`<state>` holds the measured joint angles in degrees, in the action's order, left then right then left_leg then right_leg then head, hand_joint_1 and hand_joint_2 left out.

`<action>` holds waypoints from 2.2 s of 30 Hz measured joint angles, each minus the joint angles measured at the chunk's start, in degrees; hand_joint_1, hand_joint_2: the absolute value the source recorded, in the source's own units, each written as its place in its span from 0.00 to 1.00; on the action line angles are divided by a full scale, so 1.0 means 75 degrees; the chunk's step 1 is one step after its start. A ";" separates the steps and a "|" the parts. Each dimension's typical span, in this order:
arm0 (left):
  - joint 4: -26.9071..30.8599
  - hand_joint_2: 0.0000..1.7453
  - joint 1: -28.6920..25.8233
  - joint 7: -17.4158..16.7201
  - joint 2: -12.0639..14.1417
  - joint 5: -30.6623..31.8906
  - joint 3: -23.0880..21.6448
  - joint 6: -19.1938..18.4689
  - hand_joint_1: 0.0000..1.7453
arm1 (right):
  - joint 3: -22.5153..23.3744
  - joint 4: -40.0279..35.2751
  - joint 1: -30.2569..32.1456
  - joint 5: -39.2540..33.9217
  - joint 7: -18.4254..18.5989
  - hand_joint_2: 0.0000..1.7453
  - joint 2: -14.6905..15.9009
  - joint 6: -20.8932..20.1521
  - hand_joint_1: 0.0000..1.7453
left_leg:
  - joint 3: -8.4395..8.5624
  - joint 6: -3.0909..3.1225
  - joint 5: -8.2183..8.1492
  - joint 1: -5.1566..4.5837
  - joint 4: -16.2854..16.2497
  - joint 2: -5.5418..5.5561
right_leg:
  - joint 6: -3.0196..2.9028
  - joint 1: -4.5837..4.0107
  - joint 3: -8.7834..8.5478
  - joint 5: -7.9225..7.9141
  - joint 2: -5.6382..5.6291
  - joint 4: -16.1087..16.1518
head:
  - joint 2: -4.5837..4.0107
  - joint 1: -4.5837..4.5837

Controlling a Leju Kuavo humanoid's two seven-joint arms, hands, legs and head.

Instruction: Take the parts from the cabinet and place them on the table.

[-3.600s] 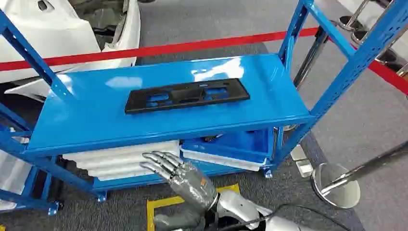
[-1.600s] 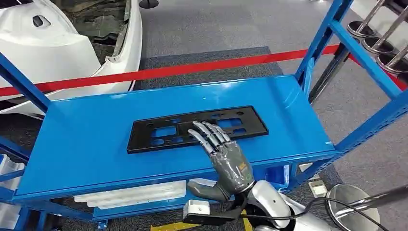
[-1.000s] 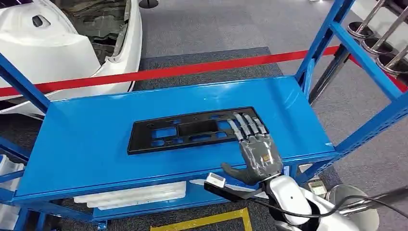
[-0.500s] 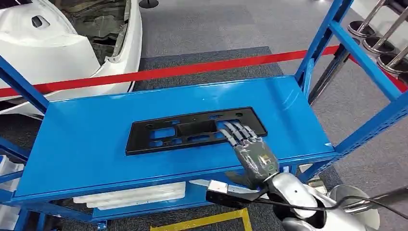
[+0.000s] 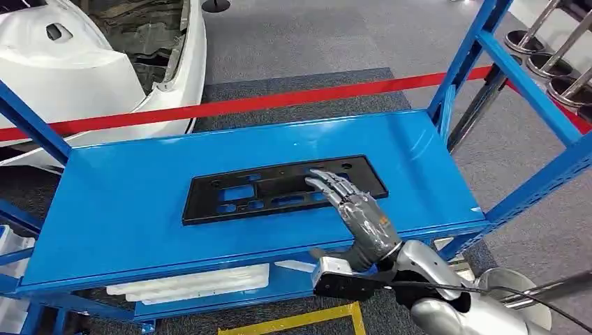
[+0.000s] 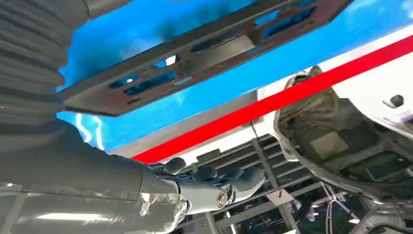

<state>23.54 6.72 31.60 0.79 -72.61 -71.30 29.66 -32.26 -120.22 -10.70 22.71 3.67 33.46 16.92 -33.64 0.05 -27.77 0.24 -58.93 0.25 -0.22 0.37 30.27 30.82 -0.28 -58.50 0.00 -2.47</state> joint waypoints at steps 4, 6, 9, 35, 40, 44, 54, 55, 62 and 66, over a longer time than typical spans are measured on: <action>0.0000 0.00 0.0005 -0.0055 0.0000 -0.0011 -0.0032 0.0116 0.00 | -0.0047 0.0312 -0.0231 -0.0658 -0.0230 1.00 -0.0128 -0.0052 0.00 | 0.0002 -0.0001 0.0001 -0.0001 0.0001 0.0002 | 0.0000 0.0000 -0.0002 0.0000 0.0000 0.0000 | 0.0000 0.0000; 0.0003 0.00 0.0009 -0.0064 0.0000 -0.0012 -0.0035 0.0157 0.00 | -0.0087 0.0476 -0.0374 -0.0881 -0.0268 1.00 -0.0169 -0.0117 0.00 | 0.0003 -0.0002 0.0001 -0.0001 0.0002 0.0002 | 0.0000 0.0000 -0.0005 0.0000 0.0000 0.0000 | 0.0000 0.0000; 0.0020 0.00 0.0014 -0.0073 0.0000 -0.0015 -0.0038 0.0210 0.00 | -0.0157 0.0764 -0.0623 -0.1035 -0.0227 1.00 -0.0213 -0.0245 0.00 | 0.0004 -0.0002 0.0002 0.0000 0.0002 0.0002 | 0.0000 0.0000 -0.0005 0.0000 0.0000 0.0000 | 0.0000 0.0000; 0.0061 0.00 0.0039 -0.0035 0.0003 -0.0017 -0.0225 0.0204 0.00 | -0.1084 0.2603 -0.2359 -0.1594 0.0326 1.00 -0.0262 -0.1000 0.00 | 0.0005 -0.0006 0.0005 -0.0002 0.0004 0.0006 | 0.0000 0.0000 -0.0006 0.0001 0.0004 -0.0001 | 0.0000 0.0000; 0.0061 0.00 0.0055 -0.0014 0.0006 -0.0015 -0.0245 0.0049 0.00 | -0.1303 0.2845 -0.2705 -0.1632 0.0417 1.00 -0.0280 -0.1201 0.00 | 0.0008 -0.0006 0.0006 -0.0003 0.0009 0.0006 | 0.0000 -0.0001 -0.0006 0.0000 0.0003 -0.0001 | 0.0000 0.0000; 0.0061 0.00 0.0102 -0.0026 0.0012 -0.0009 -0.0303 -0.0090 0.00 | -0.1556 0.3086 -0.3038 -0.1941 0.0440 1.00 -0.0306 -0.1399 0.00 | 0.0008 -0.0012 0.0013 -0.0002 0.0009 0.0008 | 0.0000 -0.0001 -0.0008 0.0000 0.0006 -0.0002 | 0.0000 -0.0003; 0.0055 0.00 0.0133 -0.0017 0.0012 -0.0009 -0.0350 -0.0187 0.00 | -0.2002 0.3410 -0.3217 -0.2247 0.0603 1.00 -0.0309 -0.1623 0.00 | 0.0008 -0.0012 0.0013 -0.0002 0.0010 0.0008 | 0.0000 0.0000 -0.0003 0.0001 0.0006 -0.0001 | 0.0000 0.0000; 0.0052 0.00 0.0133 0.0000 0.0012 -0.0009 -0.0350 -0.0187 0.00 | -0.2034 0.3445 -0.3217 -0.2200 0.0682 1.00 -0.0303 -0.1647 0.00 | 0.0009 -0.0012 0.0013 -0.0002 0.0011 0.0007 | 0.0000 0.0000 -0.0001 0.0001 0.0006 -0.0001 | 0.0000 0.0000; 0.0041 0.00 0.0156 0.0026 0.0012 -0.0003 -0.0350 -0.0222 0.00 | -0.2183 0.3588 -0.3144 -0.2002 0.1110 1.00 -0.0017 -0.1644 0.00 | 0.0012 -0.0012 0.0013 -0.0001 0.0011 0.0007 | 0.0000 0.0000 -0.0002 0.0000 0.0005 -0.0001 | 0.0000 0.0000; 0.0017 0.00 0.0181 -0.0041 0.0012 0.0003 -0.0350 -0.0291 0.00 | -0.2221 0.3640 -0.3030 -0.2014 0.1133 1.00 0.0140 -0.1649 0.00 | 0.0013 -0.0012 0.0013 -0.0002 0.0010 0.0006 | 0.0000 0.0001 -0.0001 0.0000 0.0005 -0.0001 | 0.0000 0.0000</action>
<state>23.67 8.09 31.30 0.87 -72.59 -73.92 27.47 -48.92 -92.91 -33.42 7.61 12.17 34.51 4.55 -33.54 -0.04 -27.67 0.22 -58.85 0.30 -0.22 0.37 30.26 30.82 -0.24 -58.51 0.00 -2.47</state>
